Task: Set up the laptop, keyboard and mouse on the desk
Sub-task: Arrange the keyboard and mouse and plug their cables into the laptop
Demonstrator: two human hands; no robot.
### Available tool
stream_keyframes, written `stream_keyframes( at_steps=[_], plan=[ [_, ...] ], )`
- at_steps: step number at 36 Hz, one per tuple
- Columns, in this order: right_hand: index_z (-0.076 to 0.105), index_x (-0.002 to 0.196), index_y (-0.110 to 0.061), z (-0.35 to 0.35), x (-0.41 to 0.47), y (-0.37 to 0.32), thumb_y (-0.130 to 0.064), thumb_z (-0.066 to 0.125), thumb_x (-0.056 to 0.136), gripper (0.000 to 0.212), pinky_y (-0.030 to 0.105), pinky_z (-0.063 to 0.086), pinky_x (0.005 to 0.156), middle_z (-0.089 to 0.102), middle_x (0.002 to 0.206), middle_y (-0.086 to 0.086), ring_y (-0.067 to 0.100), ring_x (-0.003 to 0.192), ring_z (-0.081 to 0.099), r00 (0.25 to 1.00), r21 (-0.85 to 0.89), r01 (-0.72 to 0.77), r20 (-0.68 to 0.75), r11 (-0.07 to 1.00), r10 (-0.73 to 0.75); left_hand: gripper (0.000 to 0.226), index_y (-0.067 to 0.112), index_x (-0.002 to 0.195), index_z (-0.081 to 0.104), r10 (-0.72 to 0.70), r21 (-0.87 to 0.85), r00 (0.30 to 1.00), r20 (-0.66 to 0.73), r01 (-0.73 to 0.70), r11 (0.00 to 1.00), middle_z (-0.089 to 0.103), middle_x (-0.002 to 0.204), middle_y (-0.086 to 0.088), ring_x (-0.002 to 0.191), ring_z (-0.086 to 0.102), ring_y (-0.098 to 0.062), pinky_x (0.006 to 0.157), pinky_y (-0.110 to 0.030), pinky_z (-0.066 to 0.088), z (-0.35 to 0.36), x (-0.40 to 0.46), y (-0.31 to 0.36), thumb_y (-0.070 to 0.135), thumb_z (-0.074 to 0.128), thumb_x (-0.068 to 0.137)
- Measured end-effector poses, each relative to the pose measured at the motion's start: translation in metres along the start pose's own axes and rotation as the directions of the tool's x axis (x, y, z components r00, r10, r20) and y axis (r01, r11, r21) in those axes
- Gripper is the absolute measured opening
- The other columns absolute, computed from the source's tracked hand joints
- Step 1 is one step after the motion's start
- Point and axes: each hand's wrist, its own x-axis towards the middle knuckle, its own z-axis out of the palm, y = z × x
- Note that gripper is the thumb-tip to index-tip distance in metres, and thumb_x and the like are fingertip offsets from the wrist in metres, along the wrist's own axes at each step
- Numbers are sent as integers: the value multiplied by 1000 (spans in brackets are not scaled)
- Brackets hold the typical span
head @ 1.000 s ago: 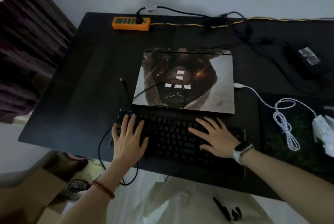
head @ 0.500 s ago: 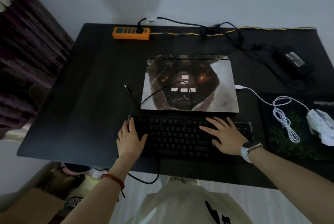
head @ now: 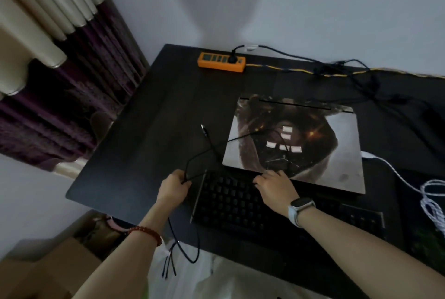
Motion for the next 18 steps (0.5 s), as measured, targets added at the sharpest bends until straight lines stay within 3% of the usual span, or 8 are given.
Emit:
stream_keyframes(
  at_steps=[3, 5, 8, 12, 15, 18],
  plan=[
    [57, 113, -16, -20, 16, -1, -25, 37, 97, 27, 36, 36, 86, 64, 112, 6, 26, 105, 55, 997, 107, 34, -77, 994, -26, 13, 23, 79, 53, 144, -104, 987, 72, -136, 985, 59, 79, 3, 71, 60, -16, 61, -26, 48, -25, 21, 7, 19, 63, 85],
    [59, 109, -14, -42, 31, -11, -24, 41, 95, 24, 36, 41, 81, 66, 107, 6, 26, 98, 59, 991, 272, 47, -136, 961, -10, 13, 24, 80, 55, 196, -168, 971, 134, -172, 971, 59, 75, 1, 63, 60, -14, 55, -25, 51, -43, 37, 11, 20, 67, 82],
    [62, 106, -11, -70, 62, -36, -21, 47, 94, 22, 35, 48, 75, 69, 96, 7, 23, 86, 64, 975, 478, 19, -202, 878, 89, 17, 23, 84, 58, 257, -122, 943, 211, -235, 964, 55, 74, 4, 70, 56, -13, 55, -21, 45, -72, 68, 16, 28, 72, 76],
    [63, 106, -5, -87, 105, -73, -13, 51, 92, 20, 10, 43, 64, 67, 77, 5, 8, 64, 57, 951, 729, -79, -151, 680, 272, 29, 19, 99, 57, 235, -3, 954, 186, -238, 971, 53, 83, 8, 75, 51, -7, 59, -19, 39, -108, 116, 14, 36, 68, 78],
    [63, 103, -5, -90, 130, -94, -12, 49, 93, 19, 8, 40, 63, 54, 65, -10, 5, 63, 53, 933, 780, -148, -94, 608, 347, 41, 11, 119, 50, 151, 31, 985, 88, -154, 988, 56, 111, -8, 95, 56, -20, 80, -35, 49, -130, 152, 7, 36, 56, 87],
    [63, 102, -8, -90, 145, -108, -9, 45, 94, 20, 13, 41, 68, 53, 67, -11, 4, 66, 53, 944, 795, -163, -47, 584, 327, 57, 15, 139, 30, 12, 69, 1000, 3, -12, 998, 35, 138, -21, 121, 42, -36, 102, -53, 37, -144, 178, 10, 41, 47, 91]
  ],
)
